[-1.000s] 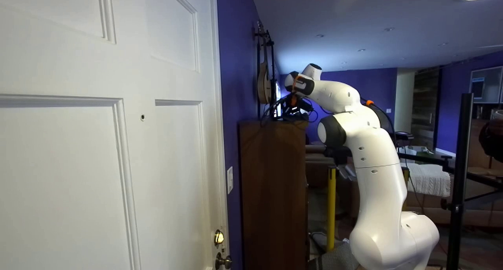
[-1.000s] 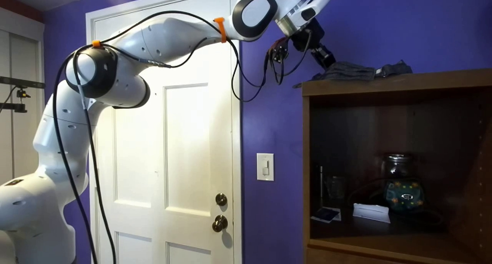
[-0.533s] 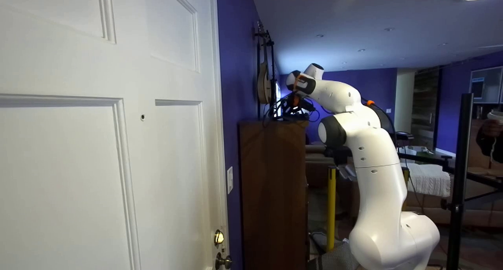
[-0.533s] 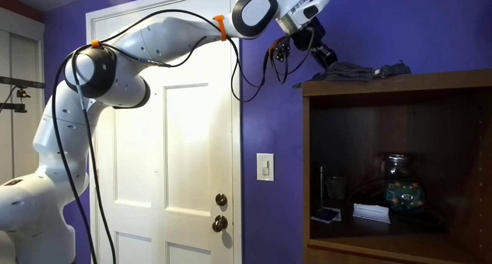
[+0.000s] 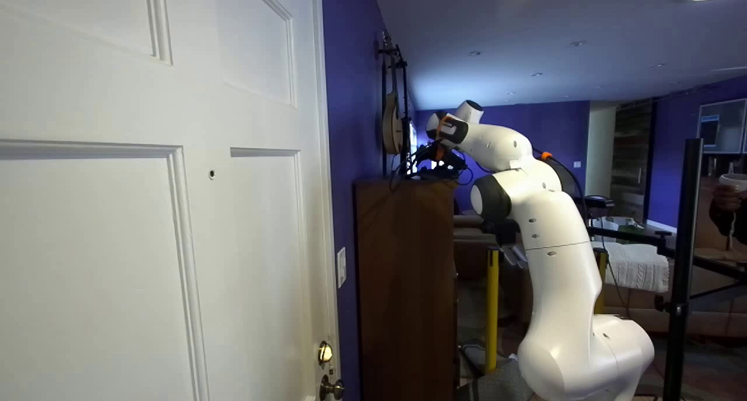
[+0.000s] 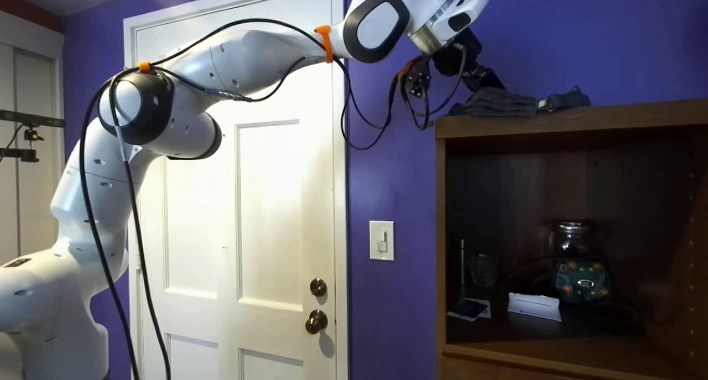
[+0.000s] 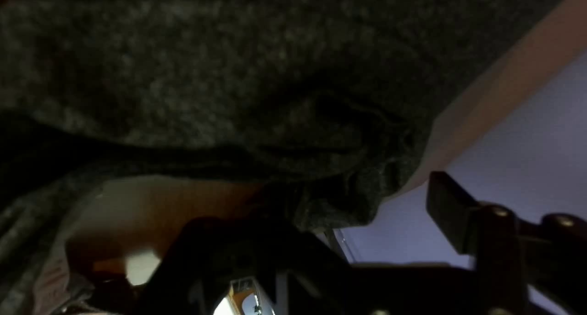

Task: Remove the half cap from the cabinet top and hang it on the door coat hanging hook

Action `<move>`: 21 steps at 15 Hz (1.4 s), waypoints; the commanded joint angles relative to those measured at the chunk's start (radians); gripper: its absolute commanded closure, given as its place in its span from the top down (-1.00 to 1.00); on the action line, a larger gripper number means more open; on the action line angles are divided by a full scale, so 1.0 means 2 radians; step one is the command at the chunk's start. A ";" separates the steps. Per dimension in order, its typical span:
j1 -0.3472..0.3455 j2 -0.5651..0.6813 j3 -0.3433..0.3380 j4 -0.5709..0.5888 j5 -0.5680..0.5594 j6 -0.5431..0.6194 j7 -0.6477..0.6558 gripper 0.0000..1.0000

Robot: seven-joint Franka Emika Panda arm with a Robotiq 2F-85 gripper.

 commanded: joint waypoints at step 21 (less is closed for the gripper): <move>0.002 -0.040 0.005 0.004 0.011 -0.092 -0.023 -0.98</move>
